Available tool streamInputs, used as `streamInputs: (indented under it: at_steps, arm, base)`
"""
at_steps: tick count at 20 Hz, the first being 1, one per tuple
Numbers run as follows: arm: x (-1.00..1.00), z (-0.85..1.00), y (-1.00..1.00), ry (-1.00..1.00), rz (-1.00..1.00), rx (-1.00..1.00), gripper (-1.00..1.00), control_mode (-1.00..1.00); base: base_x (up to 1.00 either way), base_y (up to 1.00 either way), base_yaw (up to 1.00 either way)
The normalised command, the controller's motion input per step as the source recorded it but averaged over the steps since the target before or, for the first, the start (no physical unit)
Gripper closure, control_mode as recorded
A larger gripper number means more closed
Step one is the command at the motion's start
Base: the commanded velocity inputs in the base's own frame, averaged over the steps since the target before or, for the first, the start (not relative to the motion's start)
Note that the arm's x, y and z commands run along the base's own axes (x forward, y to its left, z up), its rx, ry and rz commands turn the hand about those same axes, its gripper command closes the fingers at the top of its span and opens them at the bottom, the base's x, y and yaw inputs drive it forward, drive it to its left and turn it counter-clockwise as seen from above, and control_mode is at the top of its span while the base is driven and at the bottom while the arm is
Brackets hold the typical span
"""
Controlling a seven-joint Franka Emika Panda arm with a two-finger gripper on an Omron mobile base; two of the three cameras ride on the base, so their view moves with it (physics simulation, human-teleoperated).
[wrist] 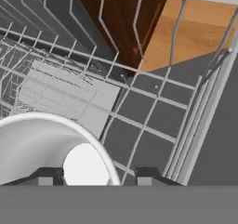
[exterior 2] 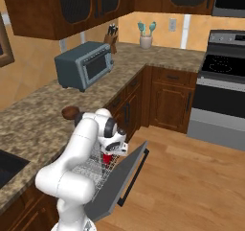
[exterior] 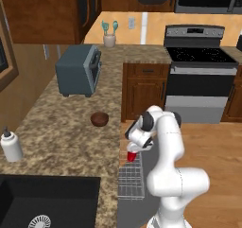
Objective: Pick up the cup and bowl from the counter, place them in the dishwasher, and close the dishwasher door.
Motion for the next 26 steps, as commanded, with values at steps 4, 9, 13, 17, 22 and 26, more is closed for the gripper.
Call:
streamInputs:
  at_steps: [4,9,13,17,22,26]
  arm:
    - [-0.5,0.52,-0.26,-0.06,0.05,0.07,-1.0,-1.0]
    - [-0.31,0.89,-0.02,-0.09,0.06,0.08,-1.0,-1.0]
    - [-0.17,0.98,0.06,-0.06,0.07,0.09,-1.0,-1.0]
    - [0.0,1.0,0.13,-0.02,0.05,0.08,-1.0,-1.0]
    - [0.0,1.0,0.11,0.03,0.0,0.01,-1.0,-1.0]
    - [0.13,1.0,0.28,0.1,-0.09,0.0,-1.0,-1.0]
  base:
    - [0.0,0.0,0.0]
    - [0.0,0.0,0.0]
    - [0.0,0.0,0.0]
    - [0.0,0.0,0.0]
    - [0.0,0.0,0.0]
    - [0.0,0.0,0.0]
